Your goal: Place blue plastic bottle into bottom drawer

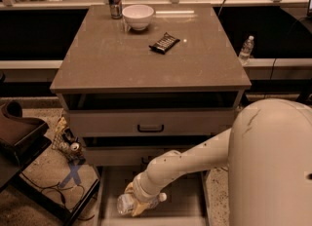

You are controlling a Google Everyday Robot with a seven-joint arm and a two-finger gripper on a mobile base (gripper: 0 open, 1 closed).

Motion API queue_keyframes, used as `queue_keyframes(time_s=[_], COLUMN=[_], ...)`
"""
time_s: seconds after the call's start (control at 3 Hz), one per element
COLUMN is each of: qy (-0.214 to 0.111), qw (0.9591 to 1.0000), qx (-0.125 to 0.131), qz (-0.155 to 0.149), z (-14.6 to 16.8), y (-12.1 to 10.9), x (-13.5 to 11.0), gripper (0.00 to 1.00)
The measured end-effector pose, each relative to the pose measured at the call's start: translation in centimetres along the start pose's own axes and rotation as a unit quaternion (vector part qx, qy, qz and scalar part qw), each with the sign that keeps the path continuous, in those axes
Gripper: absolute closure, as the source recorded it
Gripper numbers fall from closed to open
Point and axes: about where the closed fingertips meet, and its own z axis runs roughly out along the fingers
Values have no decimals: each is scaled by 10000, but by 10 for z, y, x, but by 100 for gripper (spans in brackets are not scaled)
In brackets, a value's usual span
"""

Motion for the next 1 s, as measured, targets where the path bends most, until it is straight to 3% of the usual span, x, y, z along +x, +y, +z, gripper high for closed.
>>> queue_keyframes(time_s=[0.33,0.67,1.0], qy=[-35,-399,-949], qw=[10000,9986,9903], qx=[19,219,805], qz=[23,262,625], z=[2,23,49], y=[0,1,1], x=[2,22,71], gripper=[100,100,100])
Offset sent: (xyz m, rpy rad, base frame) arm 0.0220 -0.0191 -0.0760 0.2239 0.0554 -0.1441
